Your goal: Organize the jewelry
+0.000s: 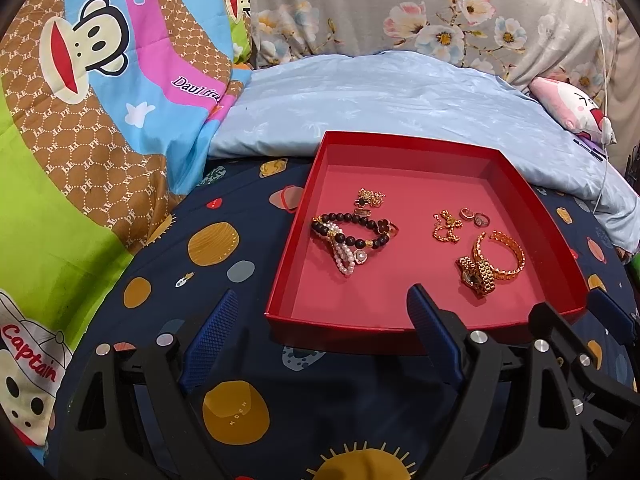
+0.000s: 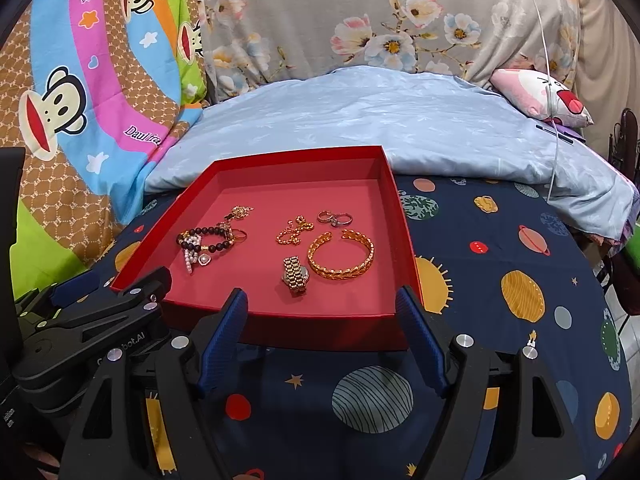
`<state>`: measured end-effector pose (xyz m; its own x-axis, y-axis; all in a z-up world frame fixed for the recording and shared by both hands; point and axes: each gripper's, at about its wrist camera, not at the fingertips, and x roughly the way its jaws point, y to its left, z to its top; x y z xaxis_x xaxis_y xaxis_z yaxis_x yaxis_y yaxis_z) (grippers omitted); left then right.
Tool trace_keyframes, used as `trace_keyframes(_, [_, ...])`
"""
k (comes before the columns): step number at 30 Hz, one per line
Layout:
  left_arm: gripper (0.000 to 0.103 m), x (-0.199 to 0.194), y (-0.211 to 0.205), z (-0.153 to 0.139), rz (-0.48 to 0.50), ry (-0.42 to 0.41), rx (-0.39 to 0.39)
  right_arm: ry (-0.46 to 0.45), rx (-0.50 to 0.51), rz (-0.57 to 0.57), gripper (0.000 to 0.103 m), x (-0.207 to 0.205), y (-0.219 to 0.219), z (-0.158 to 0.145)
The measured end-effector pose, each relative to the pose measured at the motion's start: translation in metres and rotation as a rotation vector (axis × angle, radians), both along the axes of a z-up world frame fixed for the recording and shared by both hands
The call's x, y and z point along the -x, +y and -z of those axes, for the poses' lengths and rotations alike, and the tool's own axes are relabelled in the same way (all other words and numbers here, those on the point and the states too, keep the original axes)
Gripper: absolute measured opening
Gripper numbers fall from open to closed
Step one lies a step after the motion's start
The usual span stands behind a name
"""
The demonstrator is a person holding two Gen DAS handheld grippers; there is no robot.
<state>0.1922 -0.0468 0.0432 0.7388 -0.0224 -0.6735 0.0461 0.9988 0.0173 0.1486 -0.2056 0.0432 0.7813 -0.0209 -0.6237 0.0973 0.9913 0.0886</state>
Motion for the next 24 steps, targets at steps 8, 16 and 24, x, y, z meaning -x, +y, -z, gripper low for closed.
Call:
trace_keyframes(8, [0.084,0.0000,-0.0003,-0.0005,-0.001,0.000,0.000,0.001,0.000,0.000,0.075,0.0000,-0.0002,0.0001])
trace_keyframes(16, [0.084,-0.0005,0.0001,-0.0007,0.000,-0.002,-0.001,0.002,-0.009,0.002,0.075,-0.0003,-0.0024,-0.0003])
trace_keyframes(24, [0.084,-0.0007,-0.0001,-0.0023,-0.001,-0.004,-0.003,0.004,-0.019,0.005,0.075,0.0002,-0.0027,-0.0003])
